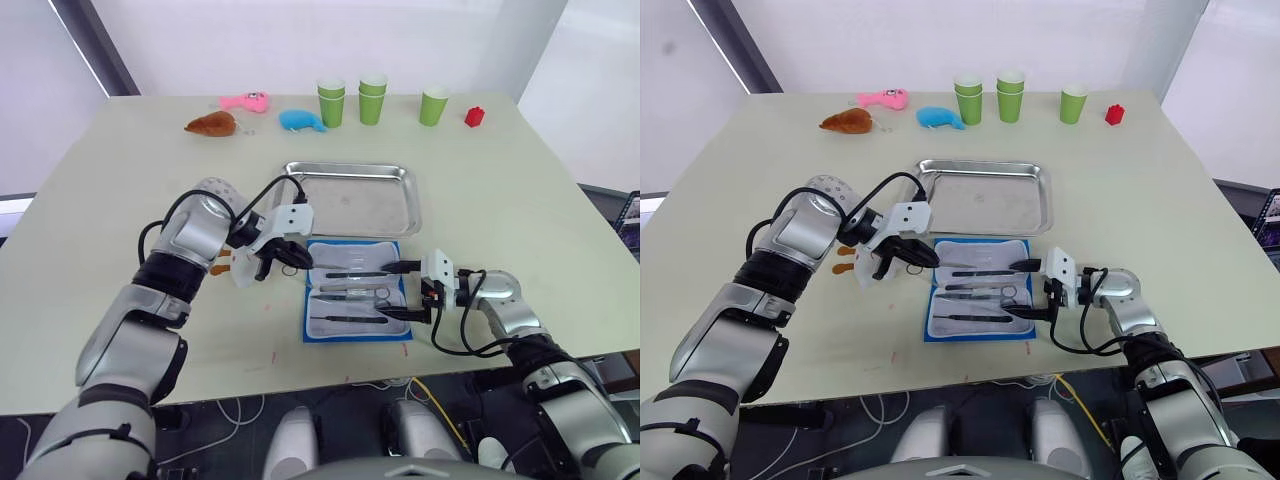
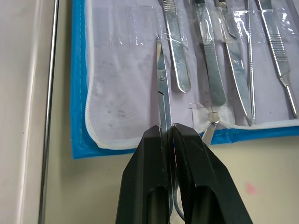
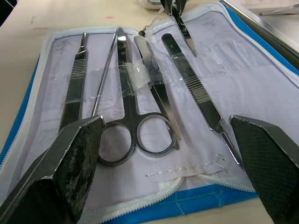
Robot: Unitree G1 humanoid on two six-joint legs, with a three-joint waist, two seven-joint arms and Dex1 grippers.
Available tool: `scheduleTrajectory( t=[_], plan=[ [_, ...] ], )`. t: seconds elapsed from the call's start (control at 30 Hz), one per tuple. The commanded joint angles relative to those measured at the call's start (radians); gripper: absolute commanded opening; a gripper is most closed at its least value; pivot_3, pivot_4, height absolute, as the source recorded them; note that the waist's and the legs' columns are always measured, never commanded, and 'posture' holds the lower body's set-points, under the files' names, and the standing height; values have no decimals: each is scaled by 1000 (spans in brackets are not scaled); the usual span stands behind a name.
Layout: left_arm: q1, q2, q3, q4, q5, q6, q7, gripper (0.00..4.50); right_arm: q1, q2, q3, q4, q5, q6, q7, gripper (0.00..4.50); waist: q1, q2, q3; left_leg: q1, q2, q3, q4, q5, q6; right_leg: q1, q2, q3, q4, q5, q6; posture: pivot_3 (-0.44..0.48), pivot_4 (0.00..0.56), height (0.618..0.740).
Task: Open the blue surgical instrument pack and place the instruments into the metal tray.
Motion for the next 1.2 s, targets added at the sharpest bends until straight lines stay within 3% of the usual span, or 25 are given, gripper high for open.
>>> scheduleTrajectory(
  t=[0.03, 0.43, 0.6, 0.73, 0.9, 1.03, 1.2],
  plan=[
    [-7, 36, 22, -62, -28, 6, -50, 31, 44, -13, 61, 149, -124, 46, -38, 4500, 0, 0, 0, 0, 0, 0, 0, 0, 0, 0, 0, 0, 0, 0, 0, 0, 150, 739],
    [-32, 150, 6, -111, -86, 32, -72, 31, 45, -8, 65, 152, -122, 41, -38, 4500, -1, 0, 0, 0, 0, -1, 0, 0, 0, -1, 3, 2, 0, 1, -1, 0, 150, 739],
    [-67, 110, 95, -67, -155, 111, -18, 31, 49, -8, 65, 147, -121, 42, -40, 4500, 1, -1, 0, 0, 0, -2, 0, 0, 0, -2, 3, 2, 0, 1, -2, 0, 150, 739],
    [-93, 11, 186, -27, -212, 225, 134, 31, 49, -7, 65, 146, -119, 44, -39, 4500, 0, -1, 0, 0, 0, -2, 0, 0, 0, -1, 4, 2, 0, 1, -1, 0, 150, 739],
    [-86, -147, 299, -44, -237, 369, 435, 31, 44, -6, 64, 148, -119, 44, -40, 4500, -1, -3, 0, 0, 0, -2, 0, 0, 0, 0, 6, 2, 0, 1, -1, 0, 150, 739],
    [-83, -177, 318, -58, -238, 400, 512, 31, 44, -7, 63, 148, -119, 43, -39, 4500, -2, -5, 0, 1, -1, -1, 0, 0, 0, 0, 8, 3, 1, 3, 0, 0, 150, 739],
    [-74, -369, 361, -18, -139, 435, 974, 31, 48, -8, 64, 144, -118, 44, -40, 4500, 4, -6, -1, 1, -1, -2, 0, 0, 0, 2, 8, 3, 0, 4, 0, 0, 150, 739]
  ],
)
